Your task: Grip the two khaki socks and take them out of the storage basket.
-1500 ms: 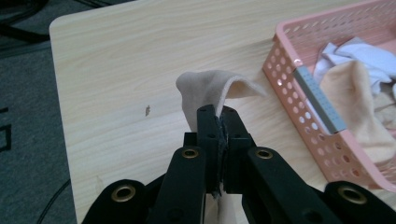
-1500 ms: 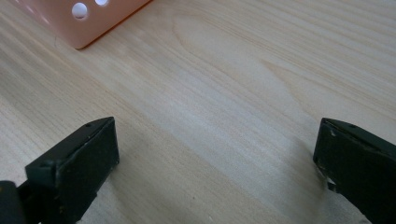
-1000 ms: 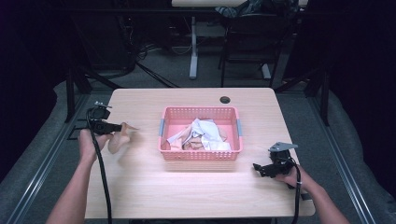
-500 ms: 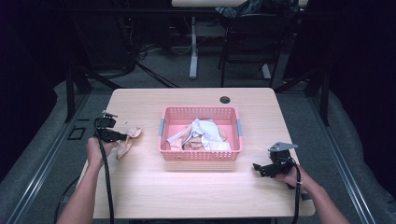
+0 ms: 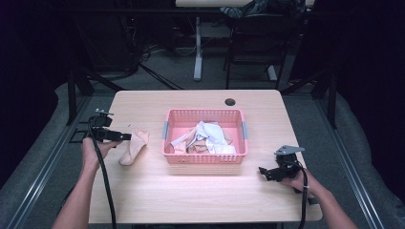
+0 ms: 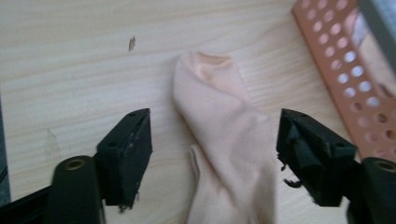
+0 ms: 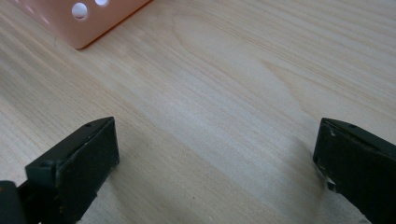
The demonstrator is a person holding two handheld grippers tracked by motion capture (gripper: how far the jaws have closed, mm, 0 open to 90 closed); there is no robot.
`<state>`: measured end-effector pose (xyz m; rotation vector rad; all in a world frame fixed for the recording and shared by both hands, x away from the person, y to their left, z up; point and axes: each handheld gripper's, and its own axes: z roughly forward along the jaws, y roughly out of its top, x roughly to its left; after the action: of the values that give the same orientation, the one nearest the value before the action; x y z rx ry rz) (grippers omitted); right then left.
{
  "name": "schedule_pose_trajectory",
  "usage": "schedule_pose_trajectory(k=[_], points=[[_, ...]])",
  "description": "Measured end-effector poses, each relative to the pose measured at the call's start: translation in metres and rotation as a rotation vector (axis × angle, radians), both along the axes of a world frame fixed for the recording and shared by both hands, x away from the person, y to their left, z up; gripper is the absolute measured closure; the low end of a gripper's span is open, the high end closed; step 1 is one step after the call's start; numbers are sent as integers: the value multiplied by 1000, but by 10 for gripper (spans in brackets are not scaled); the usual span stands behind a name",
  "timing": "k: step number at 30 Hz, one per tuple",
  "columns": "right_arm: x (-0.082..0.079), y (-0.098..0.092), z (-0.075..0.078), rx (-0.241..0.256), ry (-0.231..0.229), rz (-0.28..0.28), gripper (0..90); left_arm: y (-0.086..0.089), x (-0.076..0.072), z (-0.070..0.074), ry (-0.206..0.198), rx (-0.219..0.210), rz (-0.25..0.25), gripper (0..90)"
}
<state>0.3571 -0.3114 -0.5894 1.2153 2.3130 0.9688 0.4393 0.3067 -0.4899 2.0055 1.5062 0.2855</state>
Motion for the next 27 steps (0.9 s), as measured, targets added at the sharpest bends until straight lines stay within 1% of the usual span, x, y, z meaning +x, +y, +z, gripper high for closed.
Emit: schedule_pose_trajectory(k=[2,6,8,12,15,21,27], points=[[0,0,0,0,0,0,0,-4,-3,12,-30,-6,-17,208],[0,0,0,1,0,0,0,-13,-6,28,-60,-3,-42,157],[0,0,0,1,0,0,0,-19,-7,37,-81,-4,-57,135],[0,0,0,1,1,0,0,-36,-8,53,-114,7,-103,103],[0,0,0,1,0,1,0,-51,-9,62,-128,13,-139,75],[0,0,0,0,0,0,0,-82,-4,72,-147,17,-209,25],[0,0,0,1,0,1,0,-113,3,71,-140,20,-262,0]])
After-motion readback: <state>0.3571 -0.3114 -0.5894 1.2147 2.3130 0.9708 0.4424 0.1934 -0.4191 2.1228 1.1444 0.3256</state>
